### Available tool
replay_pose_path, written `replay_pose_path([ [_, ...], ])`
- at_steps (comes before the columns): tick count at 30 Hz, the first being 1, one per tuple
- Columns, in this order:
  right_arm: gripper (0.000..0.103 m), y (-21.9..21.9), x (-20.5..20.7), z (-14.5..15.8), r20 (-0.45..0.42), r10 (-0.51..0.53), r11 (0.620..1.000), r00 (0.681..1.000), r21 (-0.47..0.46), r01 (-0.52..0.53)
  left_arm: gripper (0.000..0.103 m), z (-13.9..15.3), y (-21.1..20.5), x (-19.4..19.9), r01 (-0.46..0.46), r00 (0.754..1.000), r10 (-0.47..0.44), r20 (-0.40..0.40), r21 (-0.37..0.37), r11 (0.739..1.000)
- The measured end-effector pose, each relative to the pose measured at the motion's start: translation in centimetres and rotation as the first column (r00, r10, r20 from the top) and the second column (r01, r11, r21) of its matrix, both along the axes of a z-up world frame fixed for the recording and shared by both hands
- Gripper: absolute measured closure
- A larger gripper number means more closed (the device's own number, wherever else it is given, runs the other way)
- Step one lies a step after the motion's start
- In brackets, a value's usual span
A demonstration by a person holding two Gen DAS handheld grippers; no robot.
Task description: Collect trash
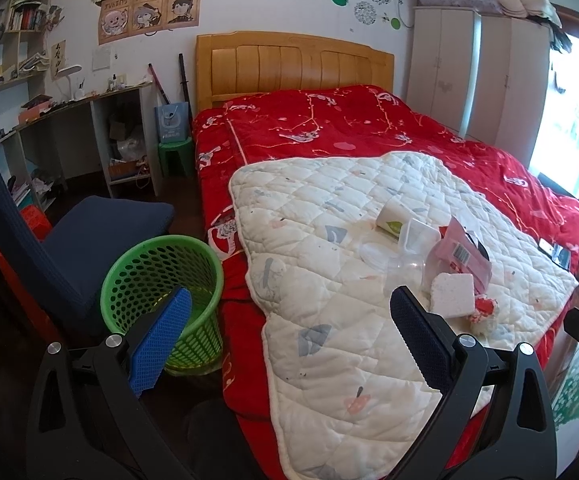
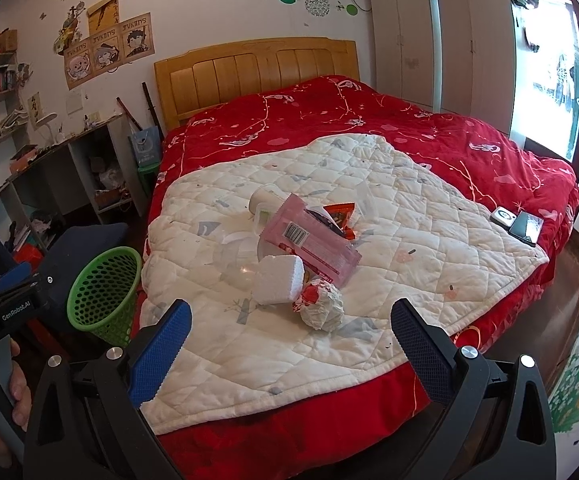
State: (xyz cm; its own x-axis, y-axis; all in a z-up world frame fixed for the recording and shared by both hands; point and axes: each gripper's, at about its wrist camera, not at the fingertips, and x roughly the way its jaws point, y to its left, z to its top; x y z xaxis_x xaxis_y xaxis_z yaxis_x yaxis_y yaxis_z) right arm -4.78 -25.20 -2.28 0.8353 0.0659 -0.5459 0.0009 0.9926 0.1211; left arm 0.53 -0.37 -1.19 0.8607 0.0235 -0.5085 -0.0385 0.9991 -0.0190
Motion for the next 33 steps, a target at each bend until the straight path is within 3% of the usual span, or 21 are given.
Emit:
replay_pose_path([
  [10,0.006,-0.3,0.8,-0.1,-0.017,0.001,1.0,1.0,0.007,-0.001,0.005,0.5,-0.7,0.8,0.005,1.0,-0.006,0.03,0.049,0.999],
  [16,0.006,-0.6,2.2,-0.4,-0.041,0.005,1.0,0.999,0.011,-0.004,0.005,0.0,-1.2,2.1,0.013,1.0,-0.013,-0.025,0.026,1.0],
  [24,0.006,-0.8,4.2,-1.0,-0.071,0.013,1.0,0.997,0.007,-0.013,0.005,-0.6,-1.5,4.0,0.018,0.995,-0.012,-0.097,0.06,0.998],
  [33,0.006,-0.7,6.9,-1.9,-0.111,0.042,0.999,0.993,-0.017,-0.044,0.005,-1.1,-1.0,6.3,0.025,0.993,-0.02,-0.114,0.047,0.999],
])
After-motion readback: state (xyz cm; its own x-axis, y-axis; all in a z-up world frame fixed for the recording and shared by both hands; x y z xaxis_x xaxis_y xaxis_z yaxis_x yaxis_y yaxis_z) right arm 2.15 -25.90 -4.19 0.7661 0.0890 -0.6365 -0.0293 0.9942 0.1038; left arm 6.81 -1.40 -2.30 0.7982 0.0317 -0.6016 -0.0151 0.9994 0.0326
